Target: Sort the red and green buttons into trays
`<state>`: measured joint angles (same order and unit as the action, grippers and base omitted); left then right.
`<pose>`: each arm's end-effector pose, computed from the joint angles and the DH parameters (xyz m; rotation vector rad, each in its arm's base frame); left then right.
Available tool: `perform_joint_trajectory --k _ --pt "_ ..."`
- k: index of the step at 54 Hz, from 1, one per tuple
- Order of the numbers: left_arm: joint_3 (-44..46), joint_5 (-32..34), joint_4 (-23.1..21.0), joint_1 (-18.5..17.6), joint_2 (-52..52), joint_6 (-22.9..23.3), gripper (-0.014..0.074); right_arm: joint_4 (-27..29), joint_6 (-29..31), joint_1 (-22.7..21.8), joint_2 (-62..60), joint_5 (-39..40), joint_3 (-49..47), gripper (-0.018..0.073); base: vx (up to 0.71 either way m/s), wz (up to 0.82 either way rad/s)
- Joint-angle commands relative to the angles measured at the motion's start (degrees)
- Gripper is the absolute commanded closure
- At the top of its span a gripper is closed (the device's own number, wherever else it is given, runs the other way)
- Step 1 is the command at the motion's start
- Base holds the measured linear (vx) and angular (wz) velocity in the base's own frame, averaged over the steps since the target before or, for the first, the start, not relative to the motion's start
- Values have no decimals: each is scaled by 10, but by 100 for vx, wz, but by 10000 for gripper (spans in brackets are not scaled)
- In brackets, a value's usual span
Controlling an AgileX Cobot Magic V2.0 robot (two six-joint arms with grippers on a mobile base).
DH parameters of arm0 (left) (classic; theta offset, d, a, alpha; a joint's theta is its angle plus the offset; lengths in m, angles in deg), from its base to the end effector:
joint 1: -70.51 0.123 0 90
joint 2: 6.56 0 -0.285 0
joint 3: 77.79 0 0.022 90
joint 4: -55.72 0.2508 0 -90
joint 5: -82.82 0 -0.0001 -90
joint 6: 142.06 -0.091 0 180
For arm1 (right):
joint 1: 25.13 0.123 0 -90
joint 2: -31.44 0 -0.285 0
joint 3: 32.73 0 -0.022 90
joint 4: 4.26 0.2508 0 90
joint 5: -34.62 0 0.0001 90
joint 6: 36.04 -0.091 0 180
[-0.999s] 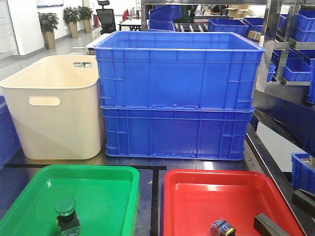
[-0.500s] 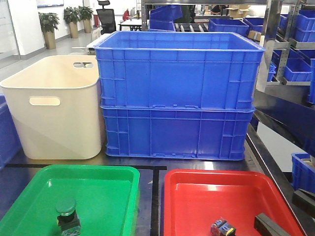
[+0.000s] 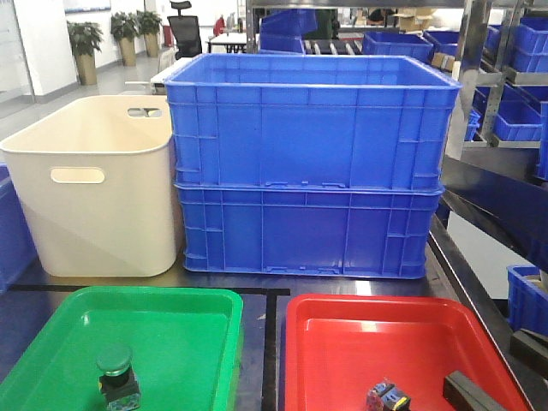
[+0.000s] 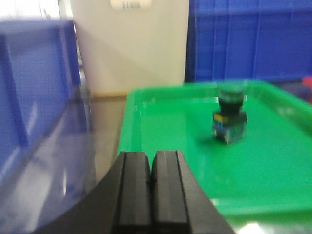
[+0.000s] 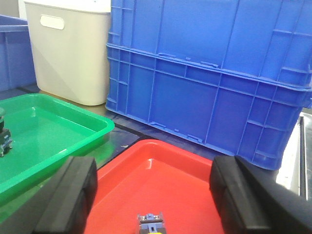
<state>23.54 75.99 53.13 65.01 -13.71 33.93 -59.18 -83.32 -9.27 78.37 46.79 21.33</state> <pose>0.0563 -0.0059 0.1944 0.1020 1.6140 -0.0591 0.1354 0.0547 0.2988 -0.4556 1.5802 0.2599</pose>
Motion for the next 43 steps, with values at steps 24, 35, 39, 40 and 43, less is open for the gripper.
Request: perform_joint_trajectory --k 24,35,39,40,43 --pt "11 -33 11 0 3 14 604 3 2 1 -2 23 -16 31 0 0" --pt "11 -33 11 0 3 14 603 3 2 1 -2 23 -16 31 0 0" --pt "11 -33 11 0 3 14 603 3 2 1 -2 23 -16 31 0 0" --pt "11 -33 11 0 3 14 603 3 2 1 -2 23 -16 31 0 0" --pt "11 -33 11 0 3 14 603 3 2 1 -2 23 -16 31 0 0"
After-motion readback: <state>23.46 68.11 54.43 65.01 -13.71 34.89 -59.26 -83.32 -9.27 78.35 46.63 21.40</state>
